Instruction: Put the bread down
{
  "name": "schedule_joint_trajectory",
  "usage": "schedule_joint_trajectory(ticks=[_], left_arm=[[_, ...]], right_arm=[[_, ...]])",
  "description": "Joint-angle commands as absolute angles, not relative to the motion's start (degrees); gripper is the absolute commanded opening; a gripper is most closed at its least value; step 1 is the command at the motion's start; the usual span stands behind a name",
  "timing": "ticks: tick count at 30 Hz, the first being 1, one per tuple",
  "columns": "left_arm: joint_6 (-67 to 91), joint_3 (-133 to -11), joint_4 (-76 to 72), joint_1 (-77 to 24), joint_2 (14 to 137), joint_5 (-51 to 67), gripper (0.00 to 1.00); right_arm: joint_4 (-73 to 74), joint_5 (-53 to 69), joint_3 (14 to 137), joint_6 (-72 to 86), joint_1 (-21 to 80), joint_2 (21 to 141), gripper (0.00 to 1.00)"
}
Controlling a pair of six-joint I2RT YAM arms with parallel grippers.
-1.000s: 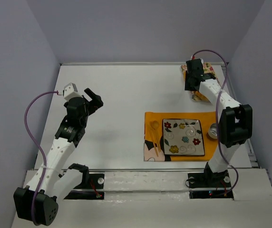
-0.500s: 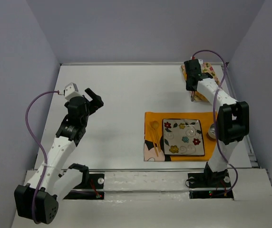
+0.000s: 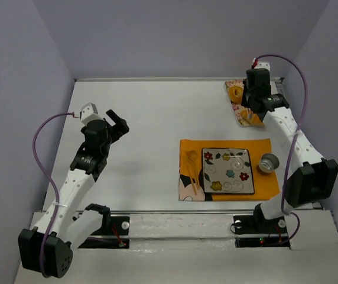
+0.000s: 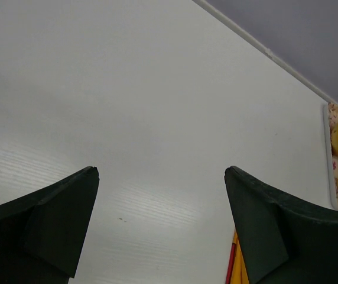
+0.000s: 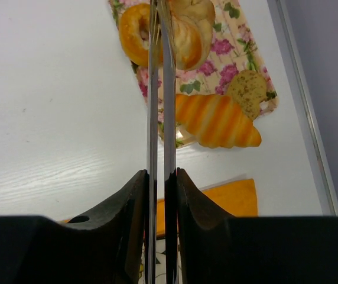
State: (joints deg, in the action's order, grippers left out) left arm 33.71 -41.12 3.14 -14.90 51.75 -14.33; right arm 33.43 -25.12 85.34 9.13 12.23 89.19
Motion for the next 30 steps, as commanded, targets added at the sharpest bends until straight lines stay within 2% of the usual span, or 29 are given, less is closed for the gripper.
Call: schedule_joint_trajectory(ticks=[1, 6, 10, 19, 30], left_arm=[[33.7, -41.7, 0.8, -14.7, 51.3, -13.9, 0.99], [33.7, -41.6, 0.7, -14.7, 51.1, -13.4, 0.99], [33.8, -41.6, 0.4, -14.7, 51.0, -12.4, 0.99], [34.0, -41.3, 0.4, -14.7, 51.7, -10.5, 0.99], [33.8, -41.2, -1.0, -14.7, 51.7, -11.2, 0.99]], right_arm=[[35.0, -25.7, 85.1, 7.9, 15.6, 82.4, 0.07], [45.9, -30.3, 83.9, 15.0, 22.5, 76.5, 0.07], [58.5, -32.3, 81.0, 22.8, 31.6, 71.2, 0.07], [83.7, -39.0, 81.6, 40.9, 46.8, 74.6, 0.07], [85.3, -30.2, 78.6, 43.2, 53.7, 71.5, 0.07]])
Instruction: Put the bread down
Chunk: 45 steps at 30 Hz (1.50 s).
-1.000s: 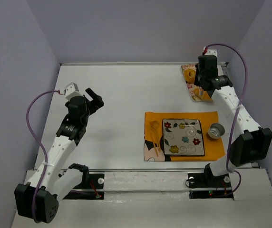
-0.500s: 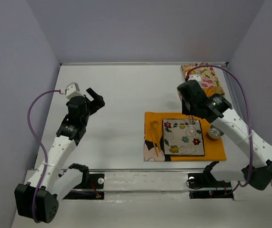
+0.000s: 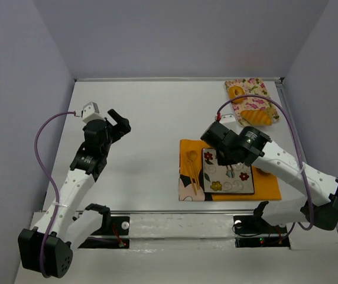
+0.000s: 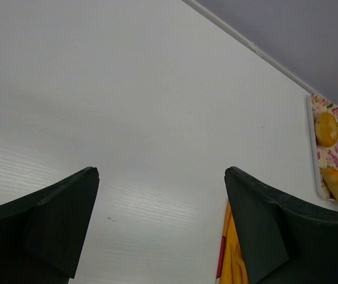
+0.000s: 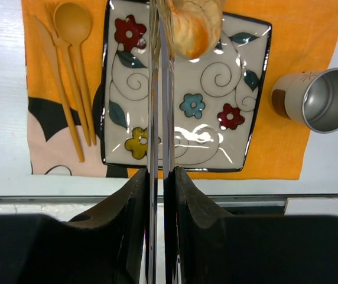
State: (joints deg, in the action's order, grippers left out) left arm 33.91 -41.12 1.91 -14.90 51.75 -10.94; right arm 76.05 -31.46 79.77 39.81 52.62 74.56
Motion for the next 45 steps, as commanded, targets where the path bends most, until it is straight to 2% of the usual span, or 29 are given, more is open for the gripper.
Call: schedule_joint_trajectory(ticks=[1, 10, 19, 21, 24, 28, 36, 39, 41, 45], left_arm=[[33.8, -41.1, -1.1, -14.7, 51.7, -11.2, 0.99], [33.9, -41.4, -1.2, -14.7, 52.1, -11.6, 0.99], [33.8, -41.7, -1.4, -14.7, 53.9, -11.3, 0.99], [33.8, -41.7, -1.5, -14.7, 54.0, -11.6, 0.99], [33.6, -41.7, -1.5, -14.7, 54.1, -12.2, 0.99], [33.6, -41.8, -1.5, -14.7, 54.4, -12.6, 0.99], [33.5, -42.0, -1.6, -14.7, 55.2, -12.4, 0.99], [33.4, -42.2, -1.6, -14.7, 55.5, -12.2, 0.99], [33.4, -42.3, -1.6, -14.7, 55.6, -12.1, 0.99], [33.3, -42.3, -1.6, -14.7, 55.8, -11.9, 0.99]], right_arm=[[85.3, -29.8, 76.7, 43.6, 54.2, 70.1, 0.07], [82.5, -20.2, 62.1, 45.7, 54.2, 61.8, 0.07], [79.5, -14.5, 61.5, 40.3, 54.8, 58.1, 0.22], [79.4, -12.6, 61.4, 39.6, 54.8, 57.2, 0.31], [79.5, -10.6, 60.9, 39.4, 54.8, 55.6, 0.39], [80.8, -9.6, 60.4, 40.1, 54.8, 53.7, 0.38], [78.9, -6.1, 59.9, 38.7, 54.8, 48.4, 0.52], [76.6, -6.1, 60.8, 38.1, 54.8, 47.0, 0.52], [75.5, -8.2, 62.9, 38.4, 54.8, 46.8, 0.47], [68.7, -14.7, 66.2, 36.9, 54.8, 48.4, 0.44]])
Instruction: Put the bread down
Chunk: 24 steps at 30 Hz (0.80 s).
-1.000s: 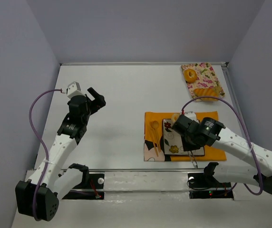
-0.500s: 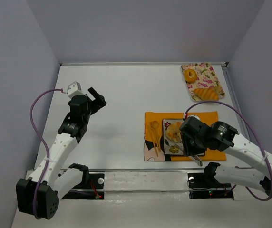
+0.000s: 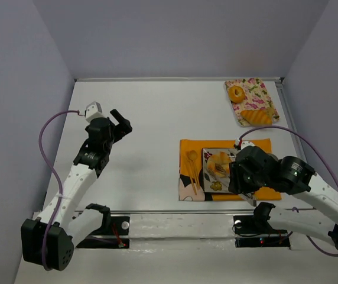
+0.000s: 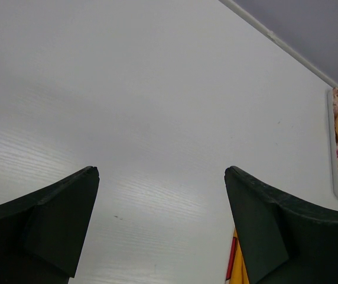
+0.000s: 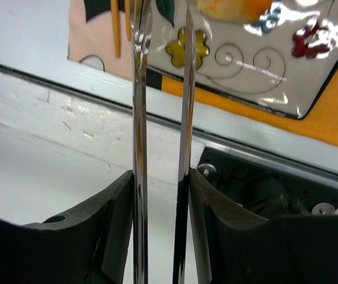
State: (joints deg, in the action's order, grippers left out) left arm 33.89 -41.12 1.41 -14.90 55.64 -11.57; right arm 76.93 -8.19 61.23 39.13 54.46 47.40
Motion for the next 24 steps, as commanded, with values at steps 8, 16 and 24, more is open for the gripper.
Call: schedule_joint_trajectory(ticks=[8, 16, 24], left_arm=[[33.3, -42.1, -1.7, -14.7, 55.3, -10.8, 0.99], [33.9, -41.5, -1.1, -14.7, 53.6, -13.0, 0.99], [33.8, -41.7, -1.1, -14.7, 53.9, -14.8, 0.99]], right_arm=[[42.3, -32.7, 75.2, 25.2, 53.0, 65.7, 0.44], [24.4, -15.5, 93.2, 12.2, 38.8, 93.4, 0.43], [22.4, -12.8, 119.3, 7.6, 37.7, 124.7, 0.43]])
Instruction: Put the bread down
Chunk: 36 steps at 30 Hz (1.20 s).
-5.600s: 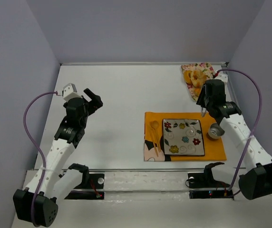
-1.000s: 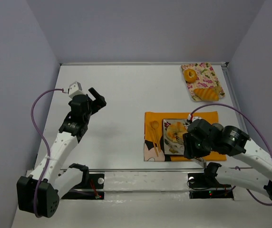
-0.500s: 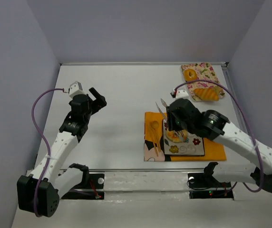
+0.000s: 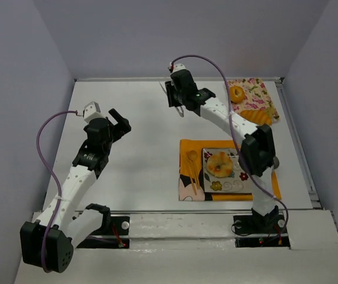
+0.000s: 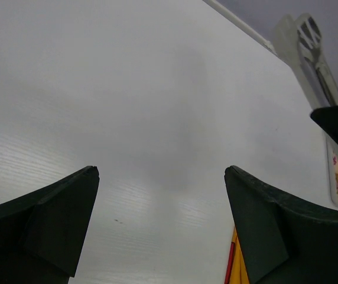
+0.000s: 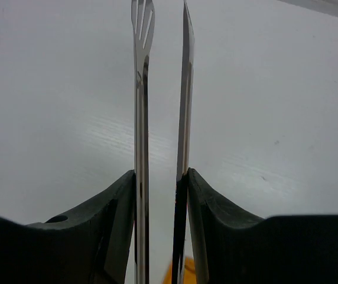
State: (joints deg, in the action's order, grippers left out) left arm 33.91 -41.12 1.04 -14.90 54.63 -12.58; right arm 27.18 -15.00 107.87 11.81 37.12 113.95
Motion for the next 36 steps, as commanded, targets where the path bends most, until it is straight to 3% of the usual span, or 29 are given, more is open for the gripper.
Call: schedule_joint_trajectory(ticks=[1, 4, 8, 14, 15, 17, 27, 36], left_arm=[[34.0, -41.6, -1.1, -14.7, 53.9, -14.9, 0.99], [34.3, -41.6, -1.1, -14.7, 54.1, -14.0, 0.99], [34.0, -41.7, -1.1, -14.7, 54.5, -14.2, 0.99], [34.0, -41.7, -1.0, -14.7, 54.6, -14.2, 0.99], [34.0, -41.7, -1.0, -14.7, 54.6, -14.1, 0.99], [34.1, -41.8, -0.9, -14.7, 54.5, -14.0, 0.99], [33.8, -42.2, 1.7, -14.6, 52.1, -17.4, 0.99], [33.8, -41.5, 2.1, -14.6, 50.6, -19.4, 0.99]], right_arm=[[22.3, -13.4, 121.4, 7.7, 37.7, 127.2, 0.43], [22.6, -10.9, 126.3, 9.7, 37.7, 134.3, 0.45], [22.9, -8.0, 127.2, 12.1, 37.7, 139.1, 0.54], [22.9, -6.9, 123.6, 13.2, 37.7, 140.4, 0.79], [23.0, -6.9, 123.1, 13.3, 37.7, 139.9, 0.93], [22.9, -6.7, 121.8, 12.8, 37.7, 137.6, 1.0], [20.3, -11.4, 110.1, 11.5, 37.7, 115.1, 1.0], [7.3, -20.4, 70.6, 13.5, 37.7, 82.9, 1.0]])
